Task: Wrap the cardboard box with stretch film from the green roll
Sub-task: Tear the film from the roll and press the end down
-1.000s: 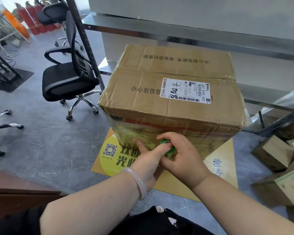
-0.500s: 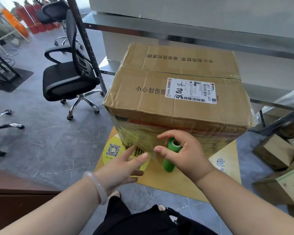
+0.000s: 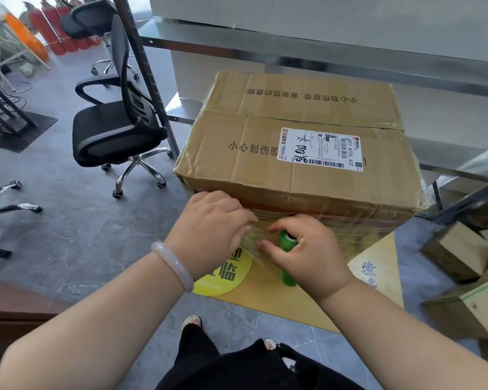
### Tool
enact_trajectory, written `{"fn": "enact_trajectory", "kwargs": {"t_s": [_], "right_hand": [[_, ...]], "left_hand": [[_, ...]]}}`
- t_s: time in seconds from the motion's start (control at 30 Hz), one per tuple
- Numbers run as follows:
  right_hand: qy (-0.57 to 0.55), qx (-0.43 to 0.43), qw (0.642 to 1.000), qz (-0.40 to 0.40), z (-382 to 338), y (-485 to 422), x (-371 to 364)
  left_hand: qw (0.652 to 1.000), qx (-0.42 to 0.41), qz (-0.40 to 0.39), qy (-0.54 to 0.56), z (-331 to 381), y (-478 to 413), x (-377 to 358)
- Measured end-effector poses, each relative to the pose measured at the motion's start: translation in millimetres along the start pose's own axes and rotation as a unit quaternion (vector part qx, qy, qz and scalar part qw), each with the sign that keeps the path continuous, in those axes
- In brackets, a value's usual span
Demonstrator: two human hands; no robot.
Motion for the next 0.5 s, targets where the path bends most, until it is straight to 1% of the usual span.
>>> {"fn": "enact_trajectory", "kwargs": {"t_s": [0.07, 0.13, 0.27, 0.4, 0.5], "right_hand": [[0.006, -0.001, 1.0, 0.002, 0.0, -0.2, -0.7], [0.009, -0.002, 1.0, 0.0, -0.5, -0.8, -1.2], [0.026, -0.01, 1.0, -0.007, -3.8, -2.0, -3.7], [0.044, -0.022, 0.999, -0.015, -8.3, -3.2, -5.6], [0.05, -0.001, 0.999, -0.009, -13.7, -3.5, -7.0]], "left_hand": [[1.0, -0.003, -0.025, -0.007, 1.0, -2.6, 0.4], [0.999, -0.002, -0.037, 0.024, -0.8, -0.9, -0.7], [0.993, 0.028, -0.065, 0.093, -3.3, 3.8, 0.5], [0.992, 0.032, -0.052, 0.114, -1.7, 4.8, 5.7], [0.991, 0.034, -0.05, 0.118, -0.9, 4.3, 7.4]]}}
Point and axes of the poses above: each hand's wrist, its own y-axis away from the middle knuckle, its own x-axis out of the back of the hand, z = x × y, the point moved 2 cm from there along -y, towards the middle knuckle, and after that the axes turned 3 degrees about y, right-handed, at the moved point
